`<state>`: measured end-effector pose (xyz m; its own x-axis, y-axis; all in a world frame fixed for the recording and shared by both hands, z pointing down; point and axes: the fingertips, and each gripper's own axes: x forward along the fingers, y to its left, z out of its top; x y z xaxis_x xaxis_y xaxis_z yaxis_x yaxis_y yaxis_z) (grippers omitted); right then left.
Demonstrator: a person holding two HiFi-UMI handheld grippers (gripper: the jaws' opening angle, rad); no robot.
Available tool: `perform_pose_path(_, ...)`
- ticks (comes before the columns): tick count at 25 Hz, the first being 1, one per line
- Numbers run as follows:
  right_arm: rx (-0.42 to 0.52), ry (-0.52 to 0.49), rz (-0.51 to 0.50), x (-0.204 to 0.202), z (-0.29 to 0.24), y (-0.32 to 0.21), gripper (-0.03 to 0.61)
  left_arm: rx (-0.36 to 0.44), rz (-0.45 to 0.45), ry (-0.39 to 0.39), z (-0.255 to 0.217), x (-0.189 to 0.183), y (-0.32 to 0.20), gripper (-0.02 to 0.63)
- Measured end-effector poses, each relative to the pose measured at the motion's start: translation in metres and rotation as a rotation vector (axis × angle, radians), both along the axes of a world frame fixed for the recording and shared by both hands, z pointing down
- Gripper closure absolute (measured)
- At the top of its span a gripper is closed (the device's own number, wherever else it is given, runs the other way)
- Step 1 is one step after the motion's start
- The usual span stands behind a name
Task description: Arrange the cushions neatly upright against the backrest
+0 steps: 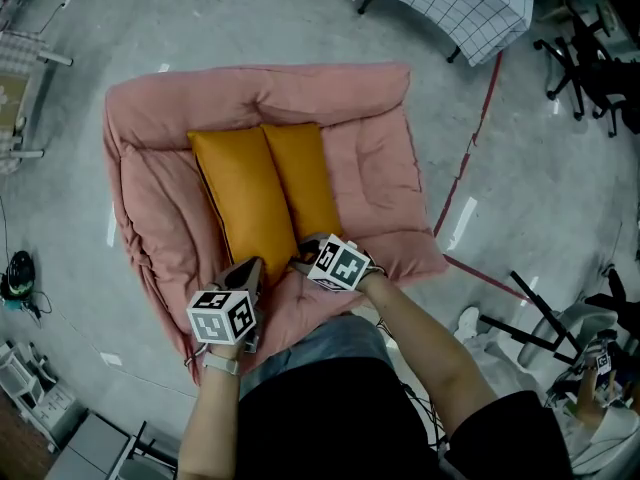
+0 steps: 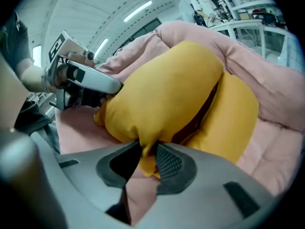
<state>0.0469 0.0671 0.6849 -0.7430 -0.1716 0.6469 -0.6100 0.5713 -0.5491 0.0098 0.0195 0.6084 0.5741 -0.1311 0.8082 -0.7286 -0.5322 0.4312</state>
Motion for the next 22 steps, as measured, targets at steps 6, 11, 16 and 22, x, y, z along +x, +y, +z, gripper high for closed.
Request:
perform_pose_path(6,-0.087,0.038,0.070,0.003,0.027,0.008,0.466,-0.002,0.060,-0.093,0.026,-0.001,0.015,0.601)
perform_pose_path(11,-0.116,0.074,0.104,-0.016,0.047,0.001,0.465,-0.041,0.046,-0.126,0.042,-0.009,0.012,0.601)
perform_pose_path(16,-0.140,0.101,0.147,-0.020,0.060,-0.002,0.460,-0.045,0.068,-0.137,0.052,-0.007,0.012,0.601)
perform_pose_path(22,-0.154,0.099,0.158,-0.002,0.053,0.008,0.430,-0.037,0.083,-0.102,0.043,0.001,0.013,0.601)
